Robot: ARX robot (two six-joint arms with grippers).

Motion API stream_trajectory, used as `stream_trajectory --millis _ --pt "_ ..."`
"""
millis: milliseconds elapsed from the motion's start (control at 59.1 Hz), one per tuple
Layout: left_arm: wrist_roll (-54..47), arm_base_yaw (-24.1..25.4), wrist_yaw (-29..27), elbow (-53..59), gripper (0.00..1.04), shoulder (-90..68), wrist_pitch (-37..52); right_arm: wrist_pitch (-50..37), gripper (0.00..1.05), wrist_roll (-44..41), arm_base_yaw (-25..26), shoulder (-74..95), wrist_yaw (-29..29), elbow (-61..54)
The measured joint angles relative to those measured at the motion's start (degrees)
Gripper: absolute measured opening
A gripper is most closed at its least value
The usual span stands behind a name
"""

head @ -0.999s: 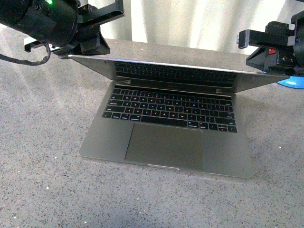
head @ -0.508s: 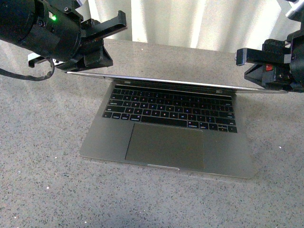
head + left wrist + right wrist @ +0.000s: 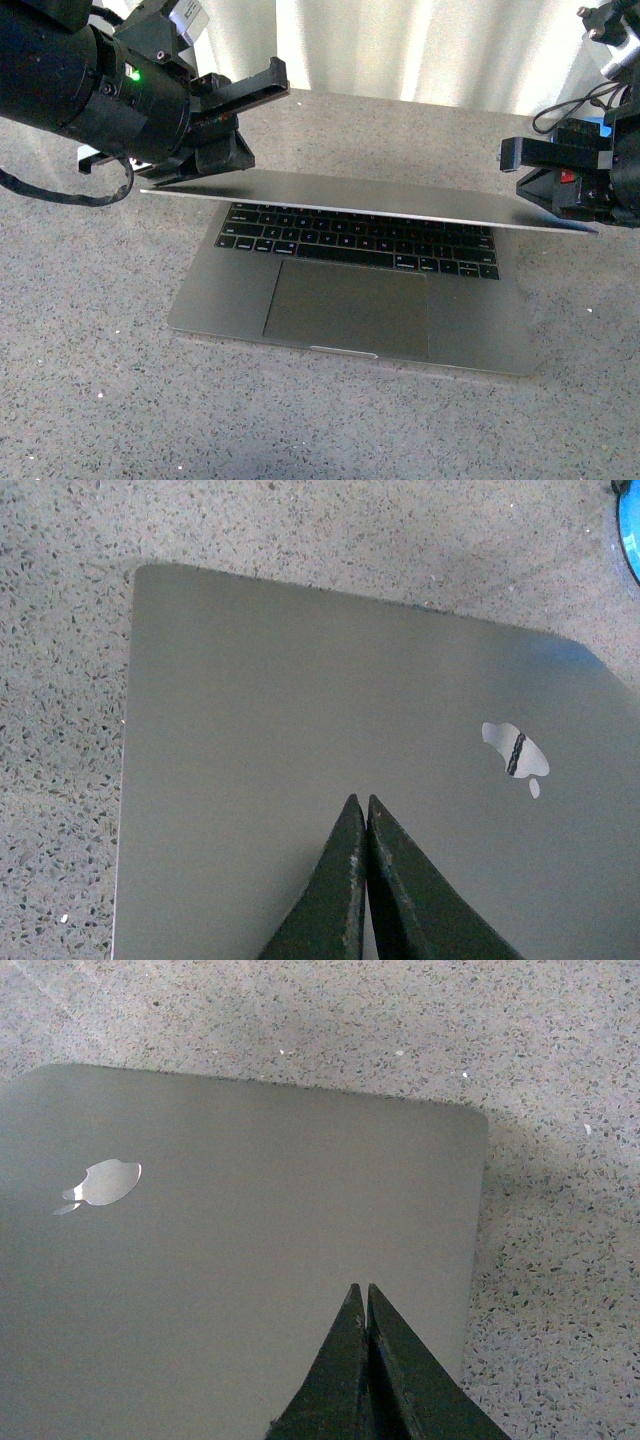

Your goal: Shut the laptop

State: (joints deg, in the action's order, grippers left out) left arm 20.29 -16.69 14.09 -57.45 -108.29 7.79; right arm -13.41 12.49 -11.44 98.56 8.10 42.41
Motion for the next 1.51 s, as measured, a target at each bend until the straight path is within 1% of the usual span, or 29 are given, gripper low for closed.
stream_trajectory --millis 1506 --pt "1.53 -0.02 -0.13 3.85 0.04 -2.08 4.63 -3.34 0.01 1.51 0.44 3.37 1.16 -2.73"
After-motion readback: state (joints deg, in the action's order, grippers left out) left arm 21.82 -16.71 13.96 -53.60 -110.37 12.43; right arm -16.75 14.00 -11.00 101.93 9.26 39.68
